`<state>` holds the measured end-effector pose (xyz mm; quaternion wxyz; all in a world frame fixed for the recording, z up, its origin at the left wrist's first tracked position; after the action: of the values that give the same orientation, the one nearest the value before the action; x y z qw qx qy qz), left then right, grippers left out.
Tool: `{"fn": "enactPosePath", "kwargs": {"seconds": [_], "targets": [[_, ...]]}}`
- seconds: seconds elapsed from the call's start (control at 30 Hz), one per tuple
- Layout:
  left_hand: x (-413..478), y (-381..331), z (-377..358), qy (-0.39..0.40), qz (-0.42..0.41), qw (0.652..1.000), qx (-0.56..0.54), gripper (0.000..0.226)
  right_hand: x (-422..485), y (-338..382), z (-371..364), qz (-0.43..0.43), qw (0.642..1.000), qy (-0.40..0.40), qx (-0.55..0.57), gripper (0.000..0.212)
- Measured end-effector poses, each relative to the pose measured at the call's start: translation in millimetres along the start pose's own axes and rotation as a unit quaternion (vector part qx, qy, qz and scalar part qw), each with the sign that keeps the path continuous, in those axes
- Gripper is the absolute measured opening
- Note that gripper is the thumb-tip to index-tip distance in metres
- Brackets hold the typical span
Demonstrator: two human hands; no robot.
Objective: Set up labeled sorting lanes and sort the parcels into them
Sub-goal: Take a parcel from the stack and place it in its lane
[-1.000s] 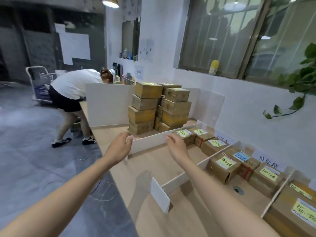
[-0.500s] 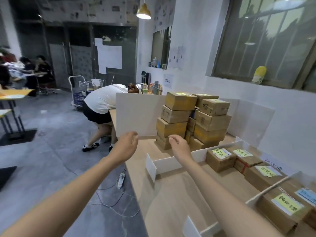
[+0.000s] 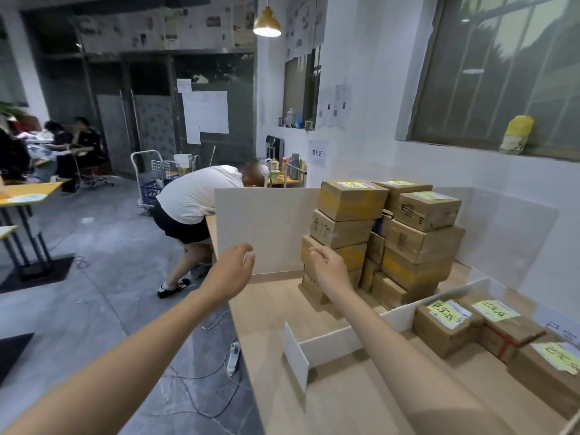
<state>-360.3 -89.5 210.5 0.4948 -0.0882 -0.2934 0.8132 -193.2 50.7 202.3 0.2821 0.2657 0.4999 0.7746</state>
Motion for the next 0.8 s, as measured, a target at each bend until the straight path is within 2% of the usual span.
{"fn": "enactPosePath", "kwargs": {"seconds": [0.2,0.47,0.8], "targets": [[43.9,6.5,-10.9,0.012,-0.023,1.0,0.002,0.029,28.8,-2.8,8.8,-0.004,1.0,-0.011,-0.011,0.016],[115.5,-0.4,-23.6,0.03,-0.071,0.997,0.003,0.036,72.0,-9.3,39.5,-0.025,0.996,-0.064,-0.052,0.028],[231.9,0.7,-11.8,0.058,-0.149,0.987,-0.027,0.037,143.5,-4.8,48.8,-0.052,0.984,-0.155,-0.065,0.029]]}}
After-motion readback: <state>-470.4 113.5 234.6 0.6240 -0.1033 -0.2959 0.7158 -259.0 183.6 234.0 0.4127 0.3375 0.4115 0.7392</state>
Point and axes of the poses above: each hand's wrist, its own x-axis towards the middle knuckle, its own z-axis out of the back of the hand, y = z × x, the point moved 7 cm from there along x, towards the middle knuckle, and after that the axes turned 13 degrees about y, right-handed, at the moved point
